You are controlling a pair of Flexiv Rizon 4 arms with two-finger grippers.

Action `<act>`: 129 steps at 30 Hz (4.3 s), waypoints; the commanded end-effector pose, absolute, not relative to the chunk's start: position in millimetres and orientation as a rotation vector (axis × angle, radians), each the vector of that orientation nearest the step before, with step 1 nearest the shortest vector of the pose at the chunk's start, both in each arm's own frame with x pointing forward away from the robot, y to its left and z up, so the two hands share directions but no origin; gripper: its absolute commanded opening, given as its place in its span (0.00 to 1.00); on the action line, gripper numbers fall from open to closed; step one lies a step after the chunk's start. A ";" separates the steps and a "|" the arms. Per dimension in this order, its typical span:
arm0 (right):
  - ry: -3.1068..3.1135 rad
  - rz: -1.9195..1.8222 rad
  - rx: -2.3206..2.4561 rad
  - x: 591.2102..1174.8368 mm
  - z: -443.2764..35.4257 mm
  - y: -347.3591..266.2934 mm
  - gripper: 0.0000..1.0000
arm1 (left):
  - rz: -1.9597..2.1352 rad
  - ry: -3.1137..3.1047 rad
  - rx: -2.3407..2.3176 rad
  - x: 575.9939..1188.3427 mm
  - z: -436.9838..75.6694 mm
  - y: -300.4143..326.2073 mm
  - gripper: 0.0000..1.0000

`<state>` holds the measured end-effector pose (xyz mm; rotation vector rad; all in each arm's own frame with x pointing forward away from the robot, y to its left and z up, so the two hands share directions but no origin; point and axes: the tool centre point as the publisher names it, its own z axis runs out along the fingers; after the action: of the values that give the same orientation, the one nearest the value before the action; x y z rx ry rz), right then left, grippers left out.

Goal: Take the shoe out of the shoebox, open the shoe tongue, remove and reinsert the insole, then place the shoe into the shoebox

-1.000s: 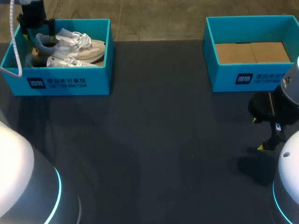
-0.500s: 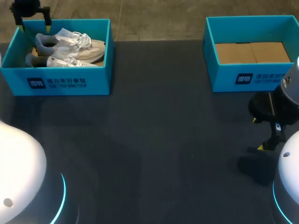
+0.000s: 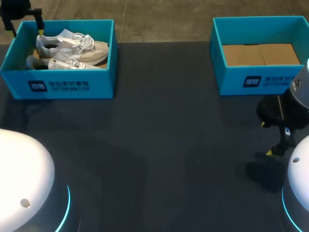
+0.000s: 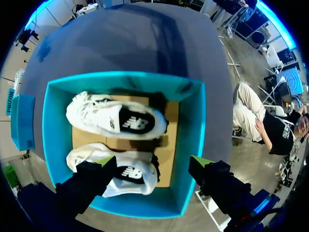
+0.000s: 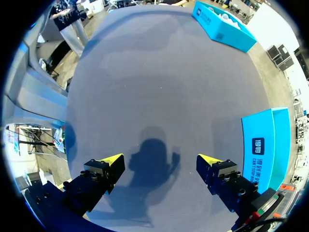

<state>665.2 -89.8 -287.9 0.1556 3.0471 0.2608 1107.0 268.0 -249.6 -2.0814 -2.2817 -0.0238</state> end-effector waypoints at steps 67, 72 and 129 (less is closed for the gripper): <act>3.043 0.261 0.154 663.1 -288.2 -90.7 1.00 | 0.001 -2.088 -2.312 1063.8 -329.8 278.6 1.00; 3.043 0.261 0.154 663.1 -288.2 -90.7 1.00 | 0.001 -2.091 -2.302 1064.7 -338.5 279.6 1.00; 3.043 0.261 0.154 663.1 -288.2 -90.7 1.00 | -0.014 -2.120 -2.180 1057.8 -394.9 286.7 0.00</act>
<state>665.2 -89.8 -287.9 0.1557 3.0470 0.2610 1060.3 290.8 -392.3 -2.1778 -2.1210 -0.0115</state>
